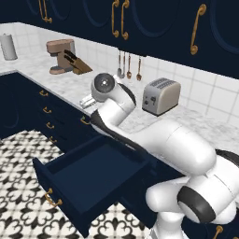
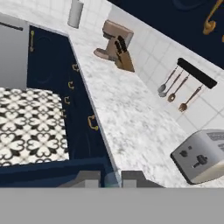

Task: Take a straw from the drawer in front and place it inside the glass cup on the dining counter.

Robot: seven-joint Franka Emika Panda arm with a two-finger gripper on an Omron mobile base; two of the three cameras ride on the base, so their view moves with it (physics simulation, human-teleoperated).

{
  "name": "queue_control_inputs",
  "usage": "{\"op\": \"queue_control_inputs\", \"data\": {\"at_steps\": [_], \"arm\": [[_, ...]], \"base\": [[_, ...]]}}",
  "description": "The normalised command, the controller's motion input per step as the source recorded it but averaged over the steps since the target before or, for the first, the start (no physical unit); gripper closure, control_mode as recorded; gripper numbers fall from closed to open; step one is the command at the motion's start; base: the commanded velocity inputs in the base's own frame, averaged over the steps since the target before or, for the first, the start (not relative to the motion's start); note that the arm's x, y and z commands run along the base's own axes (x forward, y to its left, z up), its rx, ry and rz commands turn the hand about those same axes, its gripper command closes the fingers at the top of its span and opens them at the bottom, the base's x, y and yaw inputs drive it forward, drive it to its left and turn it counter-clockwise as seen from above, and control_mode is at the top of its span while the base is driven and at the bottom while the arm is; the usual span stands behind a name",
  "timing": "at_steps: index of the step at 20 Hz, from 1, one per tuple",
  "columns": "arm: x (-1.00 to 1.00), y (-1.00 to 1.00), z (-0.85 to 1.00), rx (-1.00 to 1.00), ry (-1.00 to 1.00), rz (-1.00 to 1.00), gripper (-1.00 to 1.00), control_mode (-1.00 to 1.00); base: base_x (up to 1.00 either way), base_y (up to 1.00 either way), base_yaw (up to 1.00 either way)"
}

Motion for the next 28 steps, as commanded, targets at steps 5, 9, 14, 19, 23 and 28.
{"op": "queue_control_inputs", "data": {"at_steps": [5, 9, 14, 19, 23, 28], "arm": [[-0.63, -0.86, 0.60, 0.29, -0.01, -0.16, 1.00, -1.00], [-0.51, -0.62, 0.16, 0.23, -0.04, -0.09, 1.00, -1.00], [-0.17, -0.08, 0.02, 0.03, -0.03, -0.01, 1.00, 1.00], [0.00, 0.00, 0.00, 0.00, 0.00, 0.00, 1.00, 1.00], [0.00, 0.00, 0.00, 0.00, 0.00, 0.00, 1.00, 1.00], [0.00, 0.00, 0.00, 0.00, 0.00, 0.00, 1.00, 1.00]], "base": [[0.00, 0.00, 0.00], [0.00, 0.00, 0.00], [-0.80, -0.14, -0.05], [-1.00, 0.10, 0.18], [-0.73, 0.33, 0.73], [-0.38, 0.38, 0.84]]}}
